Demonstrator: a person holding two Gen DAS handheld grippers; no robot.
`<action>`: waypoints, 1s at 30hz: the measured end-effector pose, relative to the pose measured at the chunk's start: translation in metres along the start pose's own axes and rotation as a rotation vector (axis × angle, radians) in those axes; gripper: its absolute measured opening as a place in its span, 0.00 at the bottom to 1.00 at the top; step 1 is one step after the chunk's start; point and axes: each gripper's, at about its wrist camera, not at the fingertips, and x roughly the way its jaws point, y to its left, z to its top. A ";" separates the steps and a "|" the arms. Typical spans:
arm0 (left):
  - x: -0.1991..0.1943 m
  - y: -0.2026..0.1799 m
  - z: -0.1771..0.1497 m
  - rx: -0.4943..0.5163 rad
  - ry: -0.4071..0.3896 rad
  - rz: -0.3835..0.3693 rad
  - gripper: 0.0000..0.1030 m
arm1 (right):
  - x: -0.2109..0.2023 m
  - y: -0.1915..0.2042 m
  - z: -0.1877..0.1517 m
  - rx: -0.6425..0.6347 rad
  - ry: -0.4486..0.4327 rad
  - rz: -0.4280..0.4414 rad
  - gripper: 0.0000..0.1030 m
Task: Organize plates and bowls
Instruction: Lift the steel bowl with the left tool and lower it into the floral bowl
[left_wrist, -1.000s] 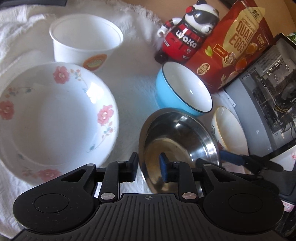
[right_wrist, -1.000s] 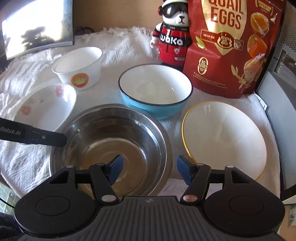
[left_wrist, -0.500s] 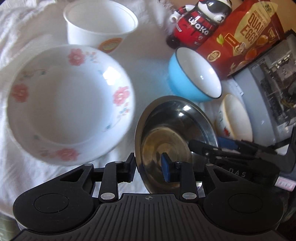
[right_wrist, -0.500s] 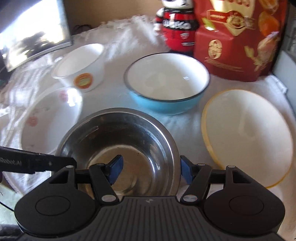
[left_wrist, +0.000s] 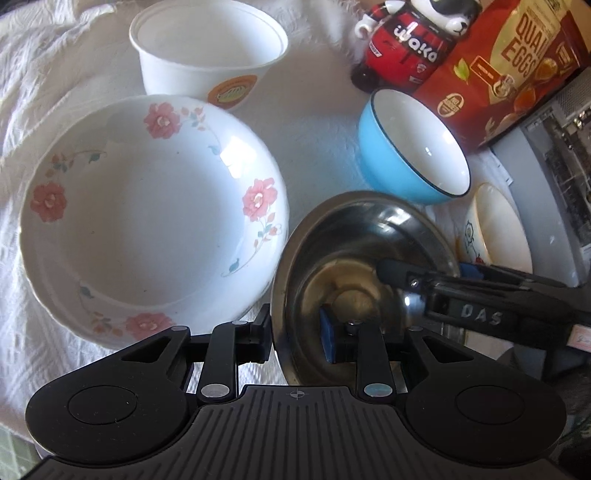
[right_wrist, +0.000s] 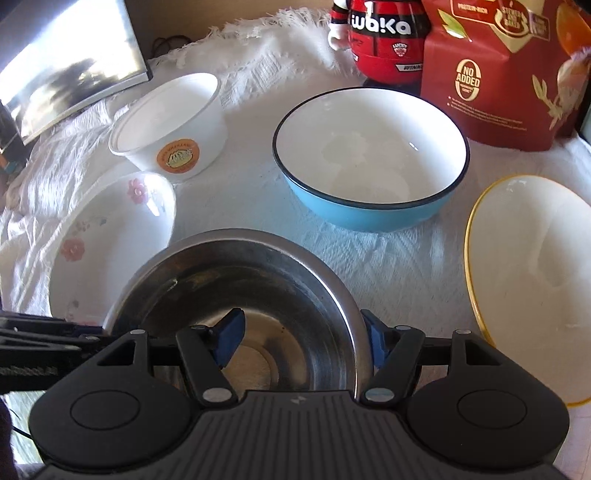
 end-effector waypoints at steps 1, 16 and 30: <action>-0.004 -0.001 0.001 0.008 -0.006 0.000 0.28 | -0.003 0.000 0.000 0.010 -0.006 0.004 0.67; -0.065 0.064 0.052 -0.099 -0.168 0.032 0.28 | -0.029 0.080 0.034 -0.004 -0.146 0.075 0.75; -0.055 0.137 0.068 -0.067 -0.146 0.141 0.26 | 0.046 0.173 0.053 -0.103 -0.049 0.059 0.75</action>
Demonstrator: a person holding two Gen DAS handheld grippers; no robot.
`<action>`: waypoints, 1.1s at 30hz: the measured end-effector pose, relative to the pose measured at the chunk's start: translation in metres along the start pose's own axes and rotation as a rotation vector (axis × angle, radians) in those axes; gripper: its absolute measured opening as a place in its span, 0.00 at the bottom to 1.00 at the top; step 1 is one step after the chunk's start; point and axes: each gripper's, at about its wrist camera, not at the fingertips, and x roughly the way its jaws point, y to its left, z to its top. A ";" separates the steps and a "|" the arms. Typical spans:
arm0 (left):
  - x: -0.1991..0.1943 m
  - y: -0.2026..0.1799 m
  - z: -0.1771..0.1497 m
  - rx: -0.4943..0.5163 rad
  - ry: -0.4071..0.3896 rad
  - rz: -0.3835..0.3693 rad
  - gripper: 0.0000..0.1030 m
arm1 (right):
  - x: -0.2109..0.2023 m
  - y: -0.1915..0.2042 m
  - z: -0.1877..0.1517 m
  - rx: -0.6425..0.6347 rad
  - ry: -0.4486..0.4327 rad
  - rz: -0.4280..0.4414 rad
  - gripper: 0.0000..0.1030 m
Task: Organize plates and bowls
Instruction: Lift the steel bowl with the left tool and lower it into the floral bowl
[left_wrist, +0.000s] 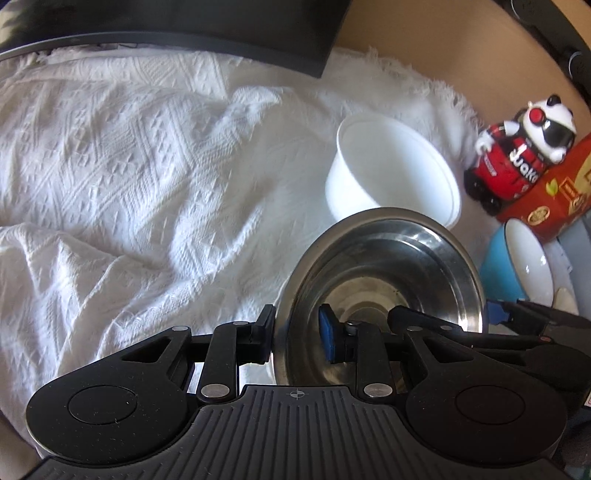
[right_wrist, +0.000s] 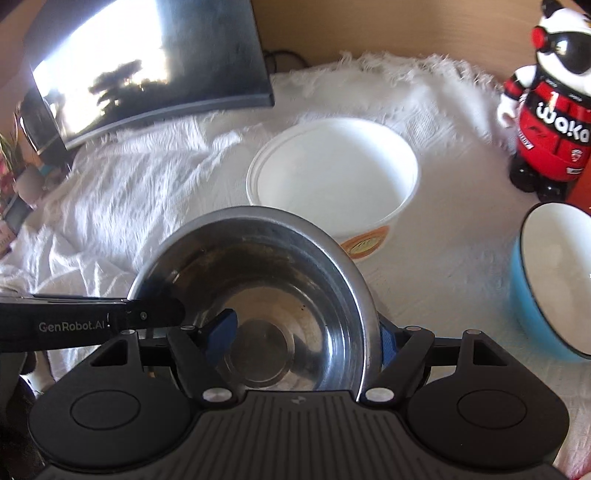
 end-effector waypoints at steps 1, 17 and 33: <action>0.002 0.001 -0.001 0.008 0.003 -0.002 0.25 | 0.002 0.001 -0.001 -0.005 0.005 -0.006 0.75; -0.003 0.004 0.009 0.127 -0.056 0.011 0.32 | -0.009 -0.007 -0.011 -0.044 -0.055 -0.131 0.79; 0.011 0.040 0.011 -0.069 0.054 -0.133 0.42 | 0.002 -0.033 -0.031 0.168 0.054 -0.014 0.80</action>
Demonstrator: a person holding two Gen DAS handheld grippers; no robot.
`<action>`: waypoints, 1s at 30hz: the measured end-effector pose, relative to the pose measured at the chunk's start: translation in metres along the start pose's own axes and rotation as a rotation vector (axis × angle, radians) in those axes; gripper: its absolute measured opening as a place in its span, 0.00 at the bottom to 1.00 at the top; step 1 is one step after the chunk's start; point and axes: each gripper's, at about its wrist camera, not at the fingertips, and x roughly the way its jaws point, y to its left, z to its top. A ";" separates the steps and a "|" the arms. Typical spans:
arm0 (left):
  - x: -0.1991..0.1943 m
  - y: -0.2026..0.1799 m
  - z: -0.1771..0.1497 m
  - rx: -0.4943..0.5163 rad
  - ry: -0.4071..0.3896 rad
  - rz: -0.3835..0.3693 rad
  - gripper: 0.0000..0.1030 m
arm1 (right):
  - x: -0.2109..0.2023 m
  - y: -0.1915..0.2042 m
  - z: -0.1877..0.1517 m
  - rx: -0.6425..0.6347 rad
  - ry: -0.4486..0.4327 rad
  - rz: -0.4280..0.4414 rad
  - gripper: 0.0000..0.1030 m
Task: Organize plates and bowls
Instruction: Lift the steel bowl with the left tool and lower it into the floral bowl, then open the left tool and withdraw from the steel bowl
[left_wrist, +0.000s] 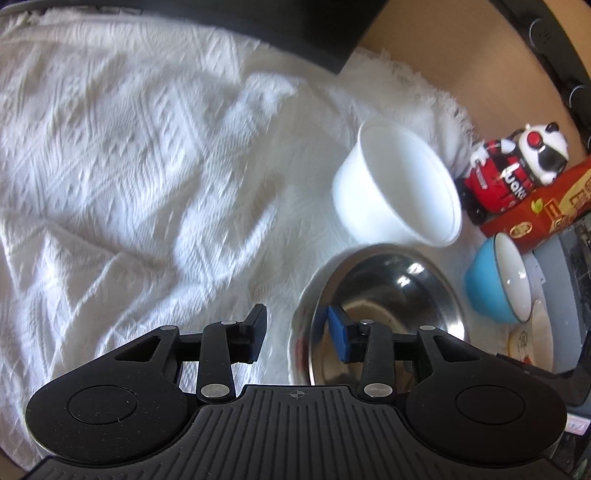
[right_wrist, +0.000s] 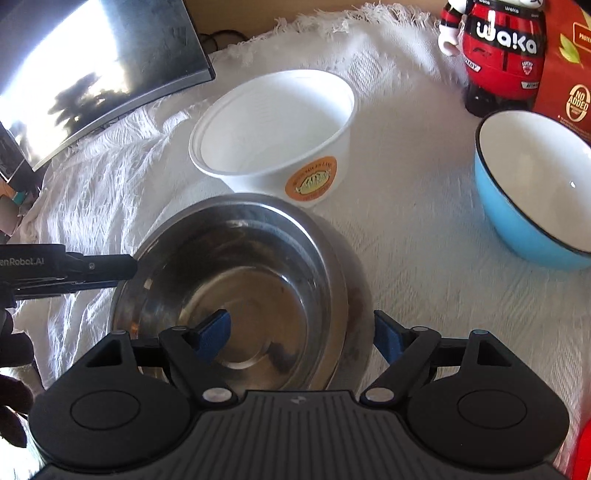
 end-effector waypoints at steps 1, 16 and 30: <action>0.003 -0.001 -0.001 0.005 0.012 0.009 0.42 | 0.001 -0.001 0.000 0.004 0.006 0.003 0.80; 0.023 -0.021 -0.010 0.089 0.057 0.028 0.39 | 0.003 0.004 -0.009 -0.009 0.033 -0.006 0.80; 0.015 -0.028 -0.025 0.059 0.136 0.079 0.42 | -0.011 0.005 -0.023 0.011 0.042 0.058 0.81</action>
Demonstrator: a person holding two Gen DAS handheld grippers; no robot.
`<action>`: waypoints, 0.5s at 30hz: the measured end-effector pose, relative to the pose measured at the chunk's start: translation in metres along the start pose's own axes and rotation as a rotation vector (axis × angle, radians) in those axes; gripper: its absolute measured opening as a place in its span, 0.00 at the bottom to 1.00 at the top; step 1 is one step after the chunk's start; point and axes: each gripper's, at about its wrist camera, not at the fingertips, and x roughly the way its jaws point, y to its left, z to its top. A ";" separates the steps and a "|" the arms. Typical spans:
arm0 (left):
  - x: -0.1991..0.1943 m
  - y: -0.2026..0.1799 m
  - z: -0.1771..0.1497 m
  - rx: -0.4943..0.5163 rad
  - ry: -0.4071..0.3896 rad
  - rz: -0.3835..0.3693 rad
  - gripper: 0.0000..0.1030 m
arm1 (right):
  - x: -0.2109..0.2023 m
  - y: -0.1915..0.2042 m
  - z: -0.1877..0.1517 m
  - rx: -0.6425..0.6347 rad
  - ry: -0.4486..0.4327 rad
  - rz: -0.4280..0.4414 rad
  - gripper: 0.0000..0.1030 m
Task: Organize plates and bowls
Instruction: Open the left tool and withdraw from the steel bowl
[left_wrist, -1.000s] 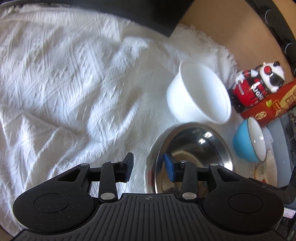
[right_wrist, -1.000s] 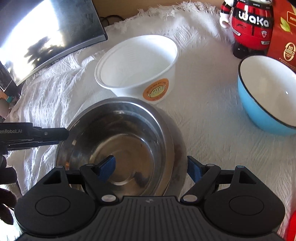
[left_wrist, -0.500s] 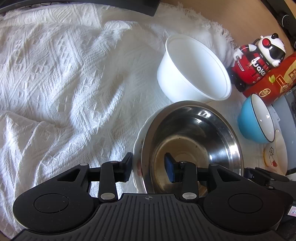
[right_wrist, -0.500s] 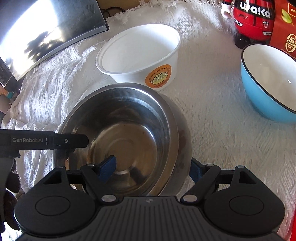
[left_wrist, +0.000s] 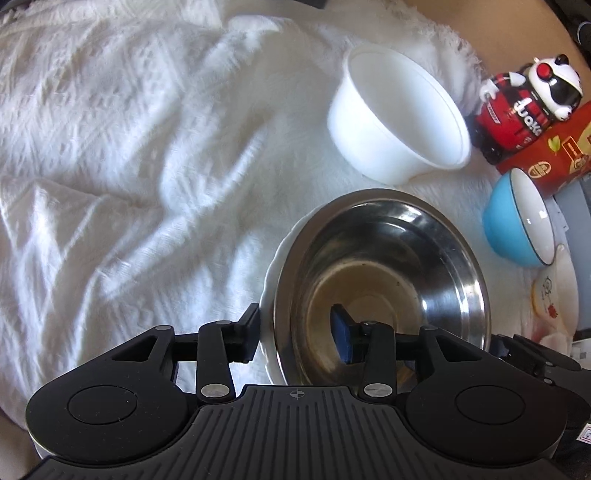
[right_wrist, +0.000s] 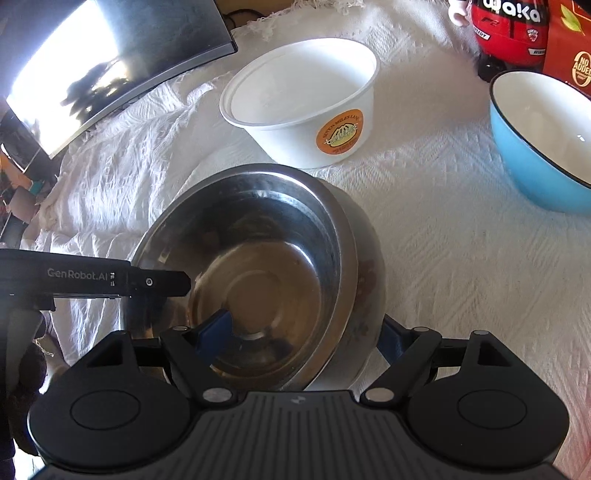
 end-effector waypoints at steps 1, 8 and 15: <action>0.002 -0.005 0.000 0.006 0.001 -0.008 0.42 | -0.002 -0.004 0.000 0.006 -0.005 -0.004 0.81; 0.020 -0.041 0.006 0.051 0.002 -0.031 0.42 | -0.016 -0.038 -0.001 0.072 -0.040 -0.055 0.81; 0.027 -0.057 0.010 0.050 -0.023 -0.020 0.42 | -0.019 -0.059 -0.004 0.094 -0.058 -0.054 0.81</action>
